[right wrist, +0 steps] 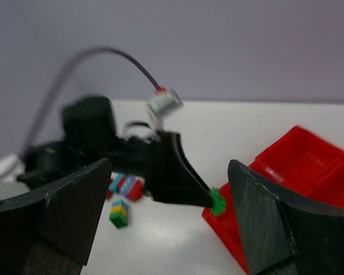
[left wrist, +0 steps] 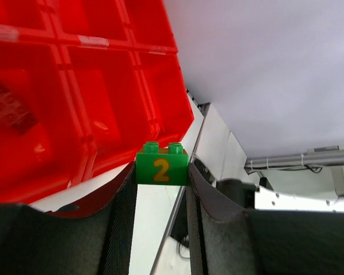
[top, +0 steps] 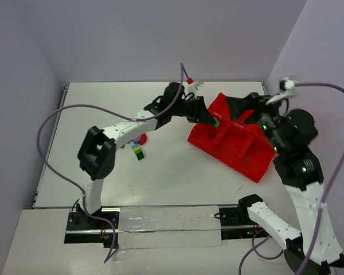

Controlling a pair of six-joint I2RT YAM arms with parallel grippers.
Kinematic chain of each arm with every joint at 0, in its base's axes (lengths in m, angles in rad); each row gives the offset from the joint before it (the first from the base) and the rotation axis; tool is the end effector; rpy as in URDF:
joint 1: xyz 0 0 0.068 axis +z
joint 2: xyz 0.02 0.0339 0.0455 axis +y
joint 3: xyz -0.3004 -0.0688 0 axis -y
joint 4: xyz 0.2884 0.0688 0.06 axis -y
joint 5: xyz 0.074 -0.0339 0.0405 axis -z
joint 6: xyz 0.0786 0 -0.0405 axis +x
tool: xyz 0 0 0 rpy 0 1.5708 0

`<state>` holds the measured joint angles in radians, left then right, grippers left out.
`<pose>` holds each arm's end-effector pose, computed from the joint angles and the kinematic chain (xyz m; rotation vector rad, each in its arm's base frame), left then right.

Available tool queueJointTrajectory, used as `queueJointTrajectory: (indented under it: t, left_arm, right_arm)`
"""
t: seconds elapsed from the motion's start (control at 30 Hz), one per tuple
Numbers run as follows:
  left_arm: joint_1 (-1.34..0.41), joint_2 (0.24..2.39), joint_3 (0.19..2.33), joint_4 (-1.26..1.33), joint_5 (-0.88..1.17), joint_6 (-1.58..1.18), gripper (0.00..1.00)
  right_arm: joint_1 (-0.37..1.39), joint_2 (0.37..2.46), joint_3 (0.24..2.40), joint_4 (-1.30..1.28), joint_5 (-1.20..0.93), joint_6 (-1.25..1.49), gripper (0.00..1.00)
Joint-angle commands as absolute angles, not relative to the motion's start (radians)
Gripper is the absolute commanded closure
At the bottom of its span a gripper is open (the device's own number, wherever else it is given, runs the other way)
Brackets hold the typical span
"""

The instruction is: Sort the legos into containers by color

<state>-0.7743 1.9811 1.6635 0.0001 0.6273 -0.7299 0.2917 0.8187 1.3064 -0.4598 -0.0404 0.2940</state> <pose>0.3704 -0.4268 0.3129 0.5428 2.1009 -1.5452 0.1848 0.0588 0.5253 -0.0307 1.5635 0.4944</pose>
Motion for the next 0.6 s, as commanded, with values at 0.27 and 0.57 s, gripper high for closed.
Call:
queueJointTrajectory:
  t: [0.27, 0.57]
  left_arm:
    - [-0.950, 2.424, 2.222, -0.180, 0.431, -0.850, 1.00]
    - [-0.954, 2.477, 2.270, -0.190, 0.330, -0.874, 0.66]
  right_arm:
    - [0.287, 0.719, 1.374, -0.526, 0.161, 0.284, 0.10]
    - [0.287, 0.716, 1.362, -0.534, 0.147, 0.279, 0.10]
